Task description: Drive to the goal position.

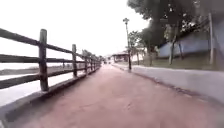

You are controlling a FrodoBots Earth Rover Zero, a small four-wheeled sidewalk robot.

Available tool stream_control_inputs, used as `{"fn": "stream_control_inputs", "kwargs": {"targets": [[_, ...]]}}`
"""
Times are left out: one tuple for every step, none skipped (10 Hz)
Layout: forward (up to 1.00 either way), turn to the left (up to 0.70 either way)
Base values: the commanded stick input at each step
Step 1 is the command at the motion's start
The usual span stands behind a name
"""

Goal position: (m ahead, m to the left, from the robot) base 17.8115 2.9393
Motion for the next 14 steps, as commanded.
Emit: {"fn": "stream_control_inputs", "kwargs": {"targets": [[1.00,0.00],[1.00,0.00],[1.00,0.06],[1.00,0.26],[1.00,0.22],[1.00,0.00],[1.00,0.00],[1.00,0.00],[1.00,0.00],[1.00,0.00],[1.00,0.00],[1.00,0.00],[1.00,0.00],[1.00,0.00]]}}
